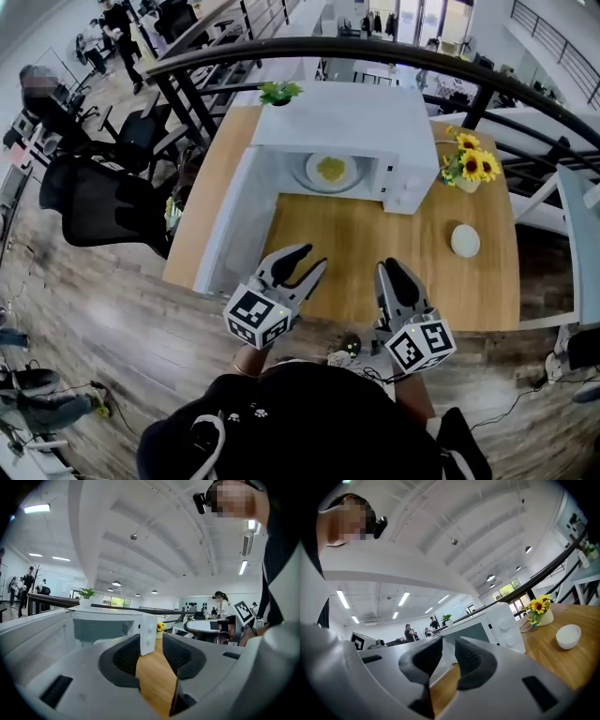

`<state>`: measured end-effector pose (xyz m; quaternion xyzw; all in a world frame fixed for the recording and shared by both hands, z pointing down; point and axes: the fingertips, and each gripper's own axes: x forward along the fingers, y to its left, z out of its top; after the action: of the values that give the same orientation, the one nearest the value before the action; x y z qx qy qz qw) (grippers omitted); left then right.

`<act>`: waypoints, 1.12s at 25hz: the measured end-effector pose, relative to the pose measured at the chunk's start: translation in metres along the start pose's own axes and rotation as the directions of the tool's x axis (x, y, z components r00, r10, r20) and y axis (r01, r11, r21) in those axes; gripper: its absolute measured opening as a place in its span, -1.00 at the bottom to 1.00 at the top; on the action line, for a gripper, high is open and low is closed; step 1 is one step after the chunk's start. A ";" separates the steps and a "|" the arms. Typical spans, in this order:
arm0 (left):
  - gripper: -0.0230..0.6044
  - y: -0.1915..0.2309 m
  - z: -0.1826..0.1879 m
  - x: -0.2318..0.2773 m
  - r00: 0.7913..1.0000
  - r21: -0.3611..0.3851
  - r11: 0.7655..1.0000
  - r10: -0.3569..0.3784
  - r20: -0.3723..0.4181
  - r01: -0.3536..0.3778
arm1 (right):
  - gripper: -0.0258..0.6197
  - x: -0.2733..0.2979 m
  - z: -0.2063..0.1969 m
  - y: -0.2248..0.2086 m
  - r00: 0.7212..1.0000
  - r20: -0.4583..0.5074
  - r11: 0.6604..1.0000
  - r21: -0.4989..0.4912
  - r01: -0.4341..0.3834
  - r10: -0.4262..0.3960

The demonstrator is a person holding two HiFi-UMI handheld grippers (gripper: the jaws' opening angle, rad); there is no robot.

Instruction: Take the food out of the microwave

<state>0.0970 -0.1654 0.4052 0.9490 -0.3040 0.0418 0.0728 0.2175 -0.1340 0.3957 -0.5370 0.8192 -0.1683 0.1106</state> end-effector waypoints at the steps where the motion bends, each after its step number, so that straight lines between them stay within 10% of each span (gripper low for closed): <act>1: -0.51 0.002 0.001 0.003 1.000 -0.001 1.000 0.013 0.000 -0.013 | -0.66 0.002 0.001 -0.003 1.000 -0.005 1.000 0.003 -0.008 0.008; 28: -0.45 0.119 -0.008 0.065 0.984 -0.114 0.978 0.175 -0.014 -0.175 | -0.60 0.119 -0.001 -0.053 0.995 -0.102 0.998 0.062 0.003 0.004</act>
<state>0.0805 -0.2968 0.4340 0.9127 -0.3882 0.0323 0.1238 0.2146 -0.2620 0.4177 -0.5239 0.8183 -0.2206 0.0853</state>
